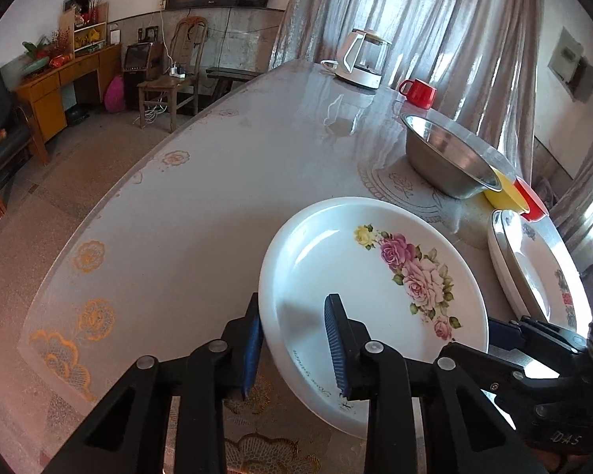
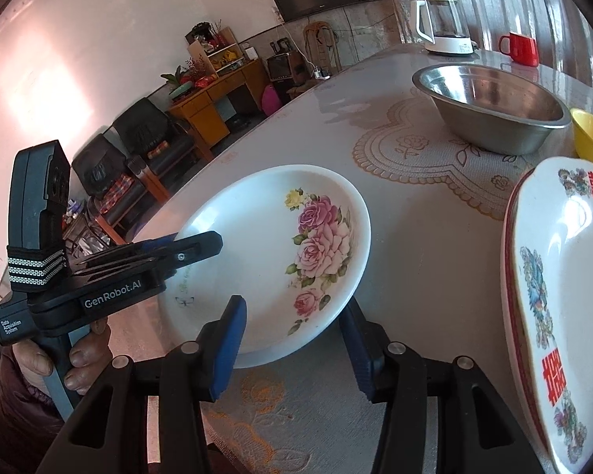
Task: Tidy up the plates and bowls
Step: 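Grasp the white pink-rose plate rim with the left tool and lift it, then lower the pink-rose plate onto the double-happiness plate and open the left tool, then move the left tool to the rim of the steel basin, then grasp the steel basin rim with the left tool, then slide the steel basin along the table with the left tool and open it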
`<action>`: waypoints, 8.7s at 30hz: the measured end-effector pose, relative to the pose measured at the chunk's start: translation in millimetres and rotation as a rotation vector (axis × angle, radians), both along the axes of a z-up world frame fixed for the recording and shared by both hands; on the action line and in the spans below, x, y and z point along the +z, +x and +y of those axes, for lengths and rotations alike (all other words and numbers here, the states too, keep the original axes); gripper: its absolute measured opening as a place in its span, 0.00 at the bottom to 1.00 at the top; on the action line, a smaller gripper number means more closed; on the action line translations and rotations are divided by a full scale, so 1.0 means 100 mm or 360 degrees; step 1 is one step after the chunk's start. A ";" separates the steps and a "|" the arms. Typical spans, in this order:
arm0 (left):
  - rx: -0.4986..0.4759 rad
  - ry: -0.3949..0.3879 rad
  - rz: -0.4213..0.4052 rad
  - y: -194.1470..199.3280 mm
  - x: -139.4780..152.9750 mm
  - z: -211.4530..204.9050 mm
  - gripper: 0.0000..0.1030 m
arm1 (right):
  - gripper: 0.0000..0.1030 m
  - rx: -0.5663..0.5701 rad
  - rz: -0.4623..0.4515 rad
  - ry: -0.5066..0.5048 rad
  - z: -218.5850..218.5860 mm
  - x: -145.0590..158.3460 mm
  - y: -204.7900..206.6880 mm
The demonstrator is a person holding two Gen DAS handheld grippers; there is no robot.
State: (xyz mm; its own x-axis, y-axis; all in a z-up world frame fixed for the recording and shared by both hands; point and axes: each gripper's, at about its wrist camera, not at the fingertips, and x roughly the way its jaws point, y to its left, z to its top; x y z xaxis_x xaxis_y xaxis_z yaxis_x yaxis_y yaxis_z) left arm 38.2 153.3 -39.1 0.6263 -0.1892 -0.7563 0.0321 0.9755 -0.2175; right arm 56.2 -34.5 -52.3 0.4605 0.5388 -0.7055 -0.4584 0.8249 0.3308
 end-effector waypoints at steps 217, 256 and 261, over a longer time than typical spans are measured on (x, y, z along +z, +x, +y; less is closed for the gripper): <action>-0.0118 -0.0163 0.0007 0.74 0.27 -0.33 0.33 | 0.25 -0.0364 0.0049 -0.0189 -0.51 0.37 1.10; -0.0087 0.0064 -0.0190 0.19 0.62 -0.50 0.72 | 0.44 -0.0565 -0.0014 0.0068 -1.23 0.52 0.46; -0.0140 0.0100 -0.0180 0.26 0.63 -0.70 0.76 | 0.47 -0.0710 0.0012 0.0121 -1.58 0.49 0.45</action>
State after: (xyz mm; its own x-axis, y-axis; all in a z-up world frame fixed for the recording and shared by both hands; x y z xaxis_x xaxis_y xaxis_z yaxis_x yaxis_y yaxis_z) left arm 64.5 83.8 24.3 0.6914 -0.2014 -0.6939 0.1386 0.9795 -0.1462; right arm 100.9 -192.7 -3.3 0.6543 0.3395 -0.6758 -0.0609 0.9143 0.4004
